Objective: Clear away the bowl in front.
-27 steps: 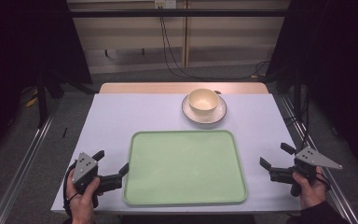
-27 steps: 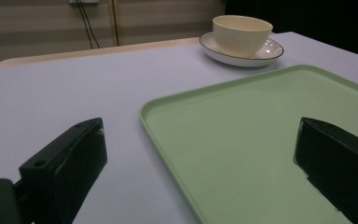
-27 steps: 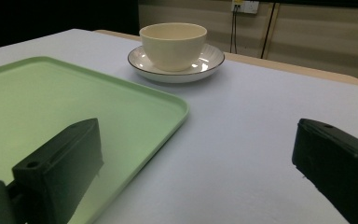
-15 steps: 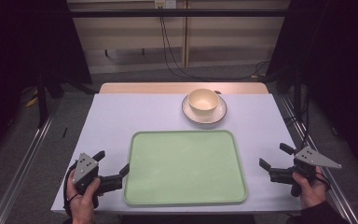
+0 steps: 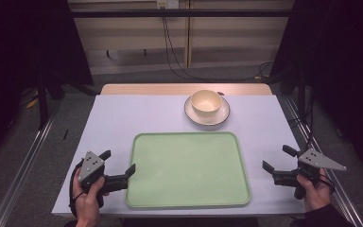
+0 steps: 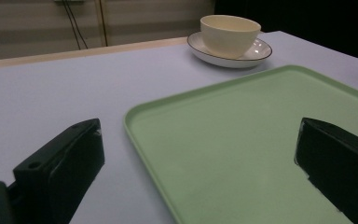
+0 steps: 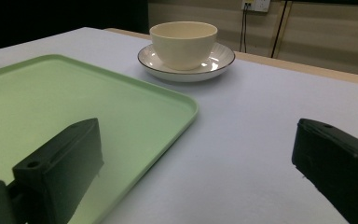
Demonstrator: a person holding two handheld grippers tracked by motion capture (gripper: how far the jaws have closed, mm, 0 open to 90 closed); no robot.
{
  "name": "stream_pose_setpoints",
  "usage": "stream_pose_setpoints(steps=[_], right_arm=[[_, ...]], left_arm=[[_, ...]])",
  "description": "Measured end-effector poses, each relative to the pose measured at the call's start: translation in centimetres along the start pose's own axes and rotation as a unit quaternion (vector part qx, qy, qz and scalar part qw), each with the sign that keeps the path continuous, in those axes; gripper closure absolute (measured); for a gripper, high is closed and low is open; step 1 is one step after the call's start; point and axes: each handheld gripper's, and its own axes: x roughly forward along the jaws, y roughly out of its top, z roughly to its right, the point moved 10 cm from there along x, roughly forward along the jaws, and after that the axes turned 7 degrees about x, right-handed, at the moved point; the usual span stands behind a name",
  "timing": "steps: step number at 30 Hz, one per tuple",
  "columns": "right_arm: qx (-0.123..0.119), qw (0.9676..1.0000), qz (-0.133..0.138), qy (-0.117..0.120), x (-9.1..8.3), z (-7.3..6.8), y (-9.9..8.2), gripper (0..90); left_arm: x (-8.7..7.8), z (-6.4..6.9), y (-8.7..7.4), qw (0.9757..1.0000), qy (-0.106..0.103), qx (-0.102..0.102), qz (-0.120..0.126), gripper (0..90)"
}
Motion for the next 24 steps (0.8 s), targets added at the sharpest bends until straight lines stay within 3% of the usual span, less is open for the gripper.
stream_pose_setpoints(steps=[6, 8, 10, 12, 15, 19, 21, 24], right_arm=[[0.001, 1.0, 0.0, 0.004, 0.0, -0.1, 0.0, 1.2], [0.001, 1.0, 0.001, 0.003, 0.0, -0.1, 0.1, 1.2], [-0.001, 1.0, 0.001, 0.005, 0.0, -0.1, 0.1, 1.2], [-0.001, 1.0, 0.002, 0.007, 0.0, -0.1, 0.1, 1.2], [-0.002, 1.0, 0.002, 0.006, 0.0, -0.1, 0.1, 1.2], [-0.002, 1.0, 0.001, 0.009, -0.1, -0.1, 0.1, 1.2], [-0.001, 1.0, 0.003, 0.006, -0.1, 0.0, 0.1, 1.2], [-0.001, 1.0, 0.004, 0.005, -0.1, 0.0, 0.1, 1.2]], left_arm=[[0.6, 0.5, 0.4, 1.0, -0.006, 0.004, -0.001, 2.1], [0.9, 0.9, 0.7, 0.9997, -0.02, -0.012, 0.002, 2.6], [1.1, 1.2, 0.9, 0.9998, -0.02, 0.005, -0.001, 2.4], [1.3, 1.7, 1.2, 0.9994, -0.033, 0.002, 0.004, 2.5], [1.9, 1.9, 1.3, 0.9995, -0.029, 0.013, 0.001, 2.4], [2.7, 2.2, 1.8, 0.9995, -0.031, 0.006, 0.002, 2.4], [3.0, 2.6, 2.1, 0.9988, -0.047, 0.012, 0.005, 1.8], [3.4, 2.9, 2.5, 0.9985, -0.049, 0.022, 0.006, 1.8]])
